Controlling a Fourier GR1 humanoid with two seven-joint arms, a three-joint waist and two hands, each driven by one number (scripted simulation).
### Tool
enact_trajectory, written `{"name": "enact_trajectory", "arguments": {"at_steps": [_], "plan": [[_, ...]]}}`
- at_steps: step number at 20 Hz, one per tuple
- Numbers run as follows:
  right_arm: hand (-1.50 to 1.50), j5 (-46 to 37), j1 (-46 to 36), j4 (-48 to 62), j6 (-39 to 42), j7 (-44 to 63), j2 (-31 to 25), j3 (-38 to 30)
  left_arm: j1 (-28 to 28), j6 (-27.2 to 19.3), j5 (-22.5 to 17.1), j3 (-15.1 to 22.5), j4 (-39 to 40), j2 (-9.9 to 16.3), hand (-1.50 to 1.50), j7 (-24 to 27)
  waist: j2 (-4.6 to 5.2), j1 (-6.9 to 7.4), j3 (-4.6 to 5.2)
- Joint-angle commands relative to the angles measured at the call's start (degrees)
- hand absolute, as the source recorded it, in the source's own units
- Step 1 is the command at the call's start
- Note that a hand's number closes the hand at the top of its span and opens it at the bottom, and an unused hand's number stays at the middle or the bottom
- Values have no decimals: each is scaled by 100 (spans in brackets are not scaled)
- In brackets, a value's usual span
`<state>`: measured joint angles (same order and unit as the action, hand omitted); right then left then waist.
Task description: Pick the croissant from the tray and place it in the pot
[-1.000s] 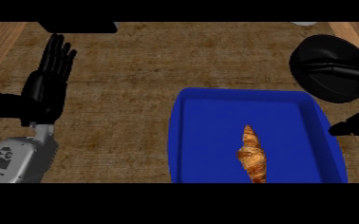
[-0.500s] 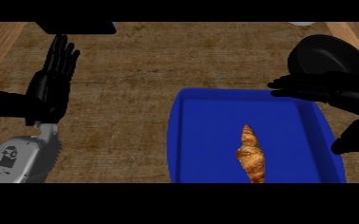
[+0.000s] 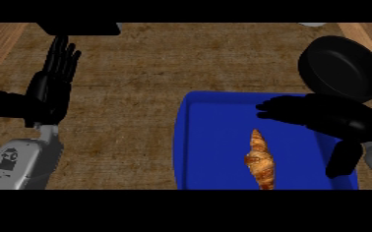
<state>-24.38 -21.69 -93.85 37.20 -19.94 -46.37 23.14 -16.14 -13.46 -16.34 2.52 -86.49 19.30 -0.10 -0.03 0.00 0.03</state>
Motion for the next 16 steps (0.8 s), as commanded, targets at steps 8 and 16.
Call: {"name": "enact_trajectory", "arguments": {"at_steps": [8,16], "plan": [[-150,-1103,837,-187,-80,-415,647,-70,-172,394,52,-473,176,-107,0,-66,1,-21,-3],[-150,-1926,786,118,-89,-520,1240,-196,71,308,536,-314,-186,-431,0,-201,3,5,-3]]}}
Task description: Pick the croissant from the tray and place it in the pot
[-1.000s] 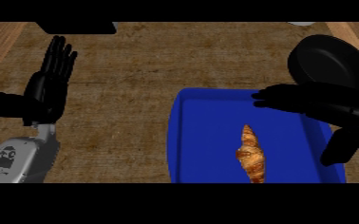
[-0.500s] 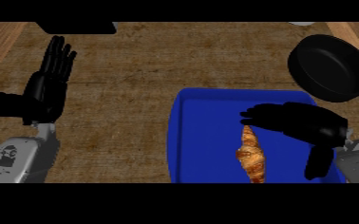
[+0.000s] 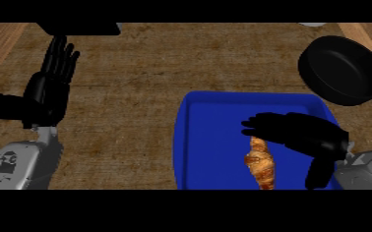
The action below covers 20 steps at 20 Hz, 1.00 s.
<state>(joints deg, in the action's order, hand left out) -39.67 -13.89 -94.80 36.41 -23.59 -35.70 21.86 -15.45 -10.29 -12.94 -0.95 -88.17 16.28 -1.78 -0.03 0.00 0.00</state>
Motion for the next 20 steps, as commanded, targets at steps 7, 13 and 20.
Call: {"name": "enact_trajectory", "arguments": {"at_steps": [7,13,20], "plan": [[-150,-1154,281,387,-427,314,844,231,-127,3,399,-11,404,-371,0,296,6,-6,0],[-150,-1642,143,1115,-774,12,1334,394,189,394,182,-304,32,-200,0,215,6,18,0],[-150,-1972,215,1340,-700,-110,1754,402,207,617,219,-469,4,-184,0,158,4,18,0]]}}
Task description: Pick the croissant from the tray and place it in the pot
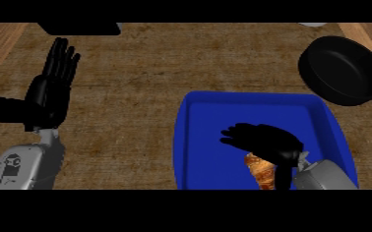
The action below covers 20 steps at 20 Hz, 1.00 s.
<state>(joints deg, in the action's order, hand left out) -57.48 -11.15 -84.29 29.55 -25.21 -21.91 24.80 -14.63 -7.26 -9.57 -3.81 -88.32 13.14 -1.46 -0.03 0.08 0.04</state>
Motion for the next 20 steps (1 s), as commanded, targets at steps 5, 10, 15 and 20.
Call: {"name": "enact_trajectory", "arguments": {"at_steps": [5,10,15,20], "plan": [[150,-477,-152,673,-756,-944,267,445,-188,-96,147,12,-174,-19,0,-376,5,32,-8],[150,-714,236,168,-807,-906,329,602,-260,-52,242,-75,446,-194,0,225,3,-27,-4],[150,-820,204,58,-973,-694,649,419,168,194,147,-63,167,-188,0,266,0,1,-4],[150,-801,453,-1009,-1029,-374,510,5,23,-38,307,37,-49,-285,0,1,-9,-35,-3]]}}
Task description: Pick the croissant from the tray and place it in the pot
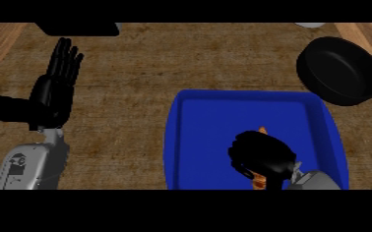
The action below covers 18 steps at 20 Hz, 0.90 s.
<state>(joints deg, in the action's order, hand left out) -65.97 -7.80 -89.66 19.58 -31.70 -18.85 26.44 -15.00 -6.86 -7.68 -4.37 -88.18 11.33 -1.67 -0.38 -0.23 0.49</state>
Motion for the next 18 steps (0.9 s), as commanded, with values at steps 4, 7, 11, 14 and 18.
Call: {"name": "enact_trajectory", "arguments": {"at_steps": [4,7,11,14,18], "plan": [[150,172,-618,-260,357,1823,1116,-1030,-226,77,-134,-136,-72,139,0,-276,51,56,-42],[150,-208,-803,-161,-255,3370,1834,-1364,6,114,-54,-41,-102,102,0,-135,50,154,-32],[150,-481,-1441,-234,-973,5015,1866,-1646,-68,113,-40,106,-91,-48,0,-110,44,213,-32],[150,-996,-2004,-372,-1278,6313,1876,-1626,-137,151,-90,-15,-72,80,0,-170,8,241,-29],[150,-1650,-2957,-51,-1742,7614,1882,-1705,-129,162,-76,7,-37,39,0,-96,45,270,-35]]}}
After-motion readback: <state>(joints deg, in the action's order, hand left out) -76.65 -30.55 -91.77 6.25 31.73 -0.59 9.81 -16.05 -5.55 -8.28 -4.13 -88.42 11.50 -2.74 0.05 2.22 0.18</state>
